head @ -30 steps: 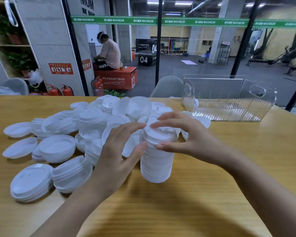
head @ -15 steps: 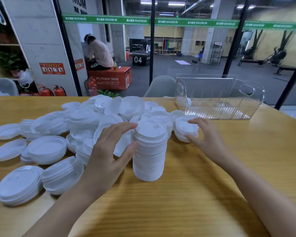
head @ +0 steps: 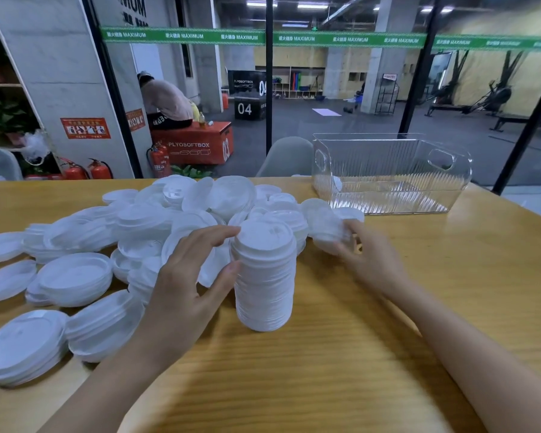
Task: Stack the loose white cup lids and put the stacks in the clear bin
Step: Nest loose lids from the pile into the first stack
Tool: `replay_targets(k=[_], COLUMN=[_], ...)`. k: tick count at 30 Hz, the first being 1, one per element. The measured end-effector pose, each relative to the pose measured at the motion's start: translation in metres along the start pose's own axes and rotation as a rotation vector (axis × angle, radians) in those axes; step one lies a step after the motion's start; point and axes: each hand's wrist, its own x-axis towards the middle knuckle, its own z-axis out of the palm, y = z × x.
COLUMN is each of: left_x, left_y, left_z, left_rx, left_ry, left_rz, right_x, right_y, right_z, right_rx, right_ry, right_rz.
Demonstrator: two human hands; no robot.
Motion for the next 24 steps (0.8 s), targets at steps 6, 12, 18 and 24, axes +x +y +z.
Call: replay_targets(k=[6, 12, 18, 24], left_x=[-0.001, -0.001, 0.0, 0.0], left_y=[-0.001, -0.002, -0.004, -0.004], left_z=[0.0, 0.0, 0.0, 0.0], left_rx=[-0.005, -0.005, 0.007, 0.01], left_ry=[0.005, -0.001, 0.005, 0.0], left_rz=[0.0, 0.01, 0.024, 0.027], right_x=[-0.009, -0.019, -0.034, -0.061], right_y=[-0.015, -0.014, -0.015, -0.021], right_z=[-0.016, -0.015, -0.014, -0.023], right_rx=[0.737, 0.168, -0.046, -0.096], right_ry=[-0.134, -0.026, -0.03, 0.149], right_rz=[0.413, 0.224, 0.021, -0.234])
